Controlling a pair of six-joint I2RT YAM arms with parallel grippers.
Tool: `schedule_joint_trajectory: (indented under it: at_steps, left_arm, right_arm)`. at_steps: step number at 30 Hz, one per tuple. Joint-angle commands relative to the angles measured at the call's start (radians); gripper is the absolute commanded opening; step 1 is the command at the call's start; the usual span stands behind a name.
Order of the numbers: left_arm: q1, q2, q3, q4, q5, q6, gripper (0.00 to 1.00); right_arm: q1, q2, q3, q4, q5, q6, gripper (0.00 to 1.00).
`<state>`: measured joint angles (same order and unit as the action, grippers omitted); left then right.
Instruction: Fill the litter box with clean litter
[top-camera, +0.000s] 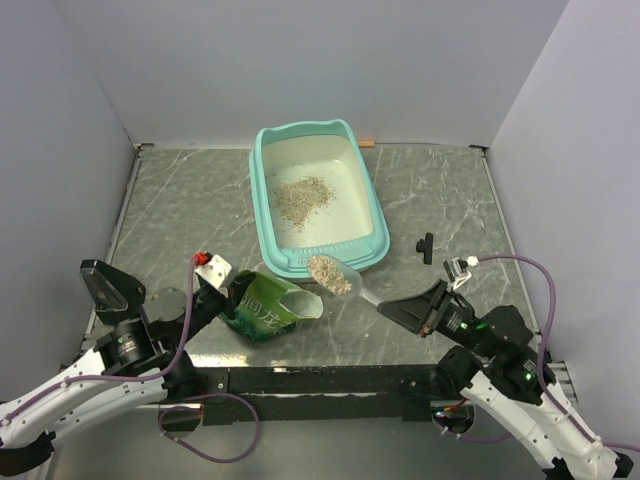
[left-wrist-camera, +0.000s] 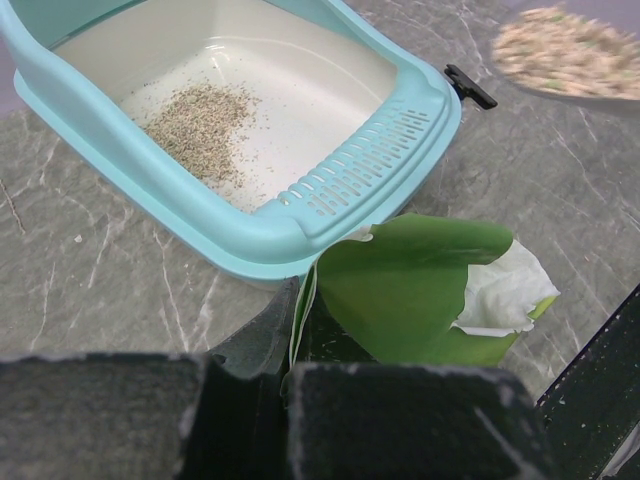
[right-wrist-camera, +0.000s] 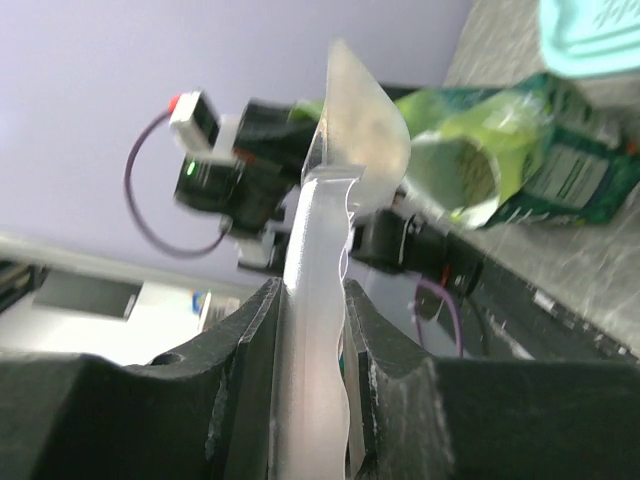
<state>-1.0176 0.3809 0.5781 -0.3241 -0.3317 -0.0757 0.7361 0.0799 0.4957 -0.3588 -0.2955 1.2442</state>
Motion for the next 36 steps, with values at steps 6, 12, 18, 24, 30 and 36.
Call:
schedule_joint_trajectory:
  at_steps: [6, 12, 18, 24, 30, 36]
  left_arm:
    - [0.004, -0.033, 0.031, 0.045, -0.015, -0.029, 0.01]
    - [0.002, -0.023, 0.034, 0.045, 0.005, -0.032, 0.01]
    - [0.002, -0.027, 0.032, 0.048, -0.001, -0.033, 0.01]
    - [0.004, -0.037, 0.034, 0.039, -0.021, -0.032, 0.01]
    - [0.007, -0.054, 0.035, 0.037, -0.066, -0.033, 0.01]
    - [0.010, -0.054, 0.037, 0.037, -0.064, -0.032, 0.01]
  right_arm:
    - [0.002, 0.260, 0.081, 0.245, 0.191, 0.044, 0.00]
    - [-0.004, 0.509, 0.129, 0.398, 0.272, 0.052, 0.00]
    - [-0.101, 0.825, 0.222, 0.520, 0.254, 0.000, 0.00]
    - [-0.239, 1.147, 0.499, 0.264, 0.199, -0.221, 0.00]
    - [-0.293, 1.446, 0.864, -0.106, 0.173, -0.586, 0.00]
    - [-0.281, 1.676, 1.179, -0.456, 0.284, -0.911, 0.00]
